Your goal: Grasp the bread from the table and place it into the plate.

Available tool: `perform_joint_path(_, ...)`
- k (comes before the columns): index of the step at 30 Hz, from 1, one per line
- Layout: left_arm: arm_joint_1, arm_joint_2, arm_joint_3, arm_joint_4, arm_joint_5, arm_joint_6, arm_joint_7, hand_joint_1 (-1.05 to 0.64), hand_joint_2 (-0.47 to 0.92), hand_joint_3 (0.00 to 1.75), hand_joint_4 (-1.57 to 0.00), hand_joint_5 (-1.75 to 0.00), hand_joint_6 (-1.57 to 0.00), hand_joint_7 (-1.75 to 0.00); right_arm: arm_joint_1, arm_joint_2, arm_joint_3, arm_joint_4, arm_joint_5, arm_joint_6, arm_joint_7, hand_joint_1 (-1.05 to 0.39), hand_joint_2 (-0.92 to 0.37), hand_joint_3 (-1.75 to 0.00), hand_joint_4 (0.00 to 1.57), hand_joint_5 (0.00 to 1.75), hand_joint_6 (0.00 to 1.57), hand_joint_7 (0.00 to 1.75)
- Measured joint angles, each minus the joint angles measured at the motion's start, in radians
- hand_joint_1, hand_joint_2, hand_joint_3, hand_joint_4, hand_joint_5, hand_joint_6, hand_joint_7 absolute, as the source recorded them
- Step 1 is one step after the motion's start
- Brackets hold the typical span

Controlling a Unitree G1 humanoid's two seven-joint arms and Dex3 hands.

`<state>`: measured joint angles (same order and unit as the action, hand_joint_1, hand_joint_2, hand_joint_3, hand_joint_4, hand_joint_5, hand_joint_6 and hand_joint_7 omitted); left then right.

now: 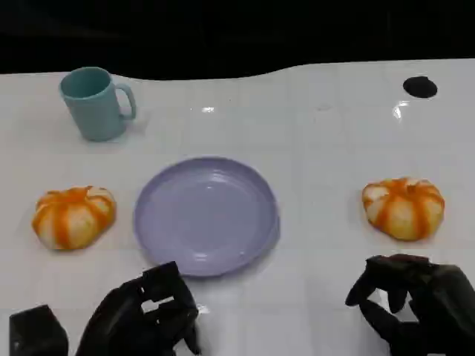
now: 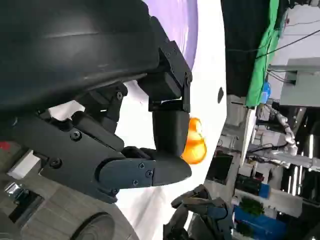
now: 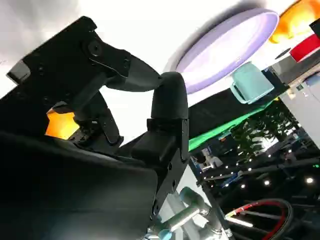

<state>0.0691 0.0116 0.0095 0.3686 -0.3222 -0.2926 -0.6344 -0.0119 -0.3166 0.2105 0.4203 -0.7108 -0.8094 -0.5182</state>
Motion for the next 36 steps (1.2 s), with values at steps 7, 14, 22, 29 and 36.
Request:
perform_joint_path(7,-0.001,0.000,0.000,0.000,0.000,0.000,0.000,-0.60,0.74,0.55,-0.79,-1.75,-0.74,-1.45,0.000,0.000,0.000,0.000,0.000,0.002,0.000,-0.19,-0.44,-1.10,0.84,1.71,0.80,1.24)
perform_joint_path(14,-0.001,0.000,0.000,0.000,0.000,0.000,0.000,-0.60,0.74,0.55,-0.79,-1.75,-0.74,-1.46,0.000,0.000,0.001,-0.001,0.000,0.004,0.002,-0.19,-0.45,-1.09,0.83,1.71,0.79,1.25)
perform_joint_path(22,-0.004,0.000,0.001,0.008,0.000,0.000,0.000,-0.61,0.74,0.54,-0.79,-1.75,-0.74,-1.46,0.000,0.000,0.001,0.000,0.000,0.004,0.001,-0.19,-0.44,-1.10,0.84,1.71,0.80,1.25)
perform_joint_path(29,-0.004,0.000,0.001,0.008,0.000,0.000,0.000,-0.59,0.74,0.54,-0.79,-1.75,-0.73,-1.46,-0.003,-0.001,0.001,0.000,-0.004,-0.001,-0.012,-0.20,-0.47,-0.98,0.86,1.44,0.89,0.89)
perform_joint_path(36,-0.004,0.000,0.000,0.008,0.000,0.000,0.000,-0.59,0.74,0.56,-0.78,-1.75,-0.72,-1.47,-0.014,-0.028,-0.010,-0.028,-0.042,0.016,-0.048,-0.25,-0.59,-0.69,0.73,1.06,0.84,0.51)
